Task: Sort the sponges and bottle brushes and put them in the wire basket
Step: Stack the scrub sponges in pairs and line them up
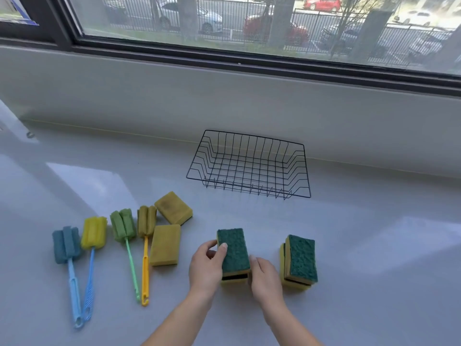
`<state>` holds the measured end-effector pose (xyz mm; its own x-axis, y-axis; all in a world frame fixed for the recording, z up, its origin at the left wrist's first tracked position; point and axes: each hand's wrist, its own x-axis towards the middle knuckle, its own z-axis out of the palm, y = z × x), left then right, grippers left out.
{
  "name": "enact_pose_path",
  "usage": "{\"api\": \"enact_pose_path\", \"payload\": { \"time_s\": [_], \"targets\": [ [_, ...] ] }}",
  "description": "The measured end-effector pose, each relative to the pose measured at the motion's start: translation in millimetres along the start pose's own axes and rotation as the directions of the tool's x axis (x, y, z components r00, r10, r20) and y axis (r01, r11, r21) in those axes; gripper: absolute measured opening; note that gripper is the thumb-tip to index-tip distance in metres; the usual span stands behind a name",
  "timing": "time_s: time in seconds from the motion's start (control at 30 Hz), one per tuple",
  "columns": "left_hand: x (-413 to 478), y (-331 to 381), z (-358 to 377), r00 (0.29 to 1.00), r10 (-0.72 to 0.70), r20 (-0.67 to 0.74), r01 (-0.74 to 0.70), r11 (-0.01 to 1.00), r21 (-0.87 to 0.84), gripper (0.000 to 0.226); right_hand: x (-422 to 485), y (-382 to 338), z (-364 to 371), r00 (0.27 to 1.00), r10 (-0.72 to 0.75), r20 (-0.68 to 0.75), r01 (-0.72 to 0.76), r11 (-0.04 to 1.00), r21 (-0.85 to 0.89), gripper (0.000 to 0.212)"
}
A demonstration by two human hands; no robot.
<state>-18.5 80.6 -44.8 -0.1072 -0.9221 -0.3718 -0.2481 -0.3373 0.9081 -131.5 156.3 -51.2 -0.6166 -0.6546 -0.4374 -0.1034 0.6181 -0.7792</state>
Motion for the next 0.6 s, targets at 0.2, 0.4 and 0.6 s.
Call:
{"api": "enact_pose_path", "payload": {
  "time_s": [0.2,0.4,0.6],
  "targets": [
    [1.4,-5.8,-2.2,0.998,0.011,0.06,-0.018,0.991,0.129,0.036,-5.5,-1.1,-2.7,0.996,0.032,0.08,-0.045,0.984,0.17,0.031],
    [4.6,-8.9,-5.4,0.966,-0.137,0.22,0.115,0.987,0.11,0.064,-11.7,-6.5,-6.7,0.997,-0.018,0.076,0.012,0.997,0.07,0.043],
    [5.8,-6.2,7.1,0.957,-0.111,0.267,0.088,0.991,0.096,0.055,-19.7,-29.2,-35.6,0.952,-0.298,-0.072,0.296,0.954,-0.034,0.034]
  ]
}}
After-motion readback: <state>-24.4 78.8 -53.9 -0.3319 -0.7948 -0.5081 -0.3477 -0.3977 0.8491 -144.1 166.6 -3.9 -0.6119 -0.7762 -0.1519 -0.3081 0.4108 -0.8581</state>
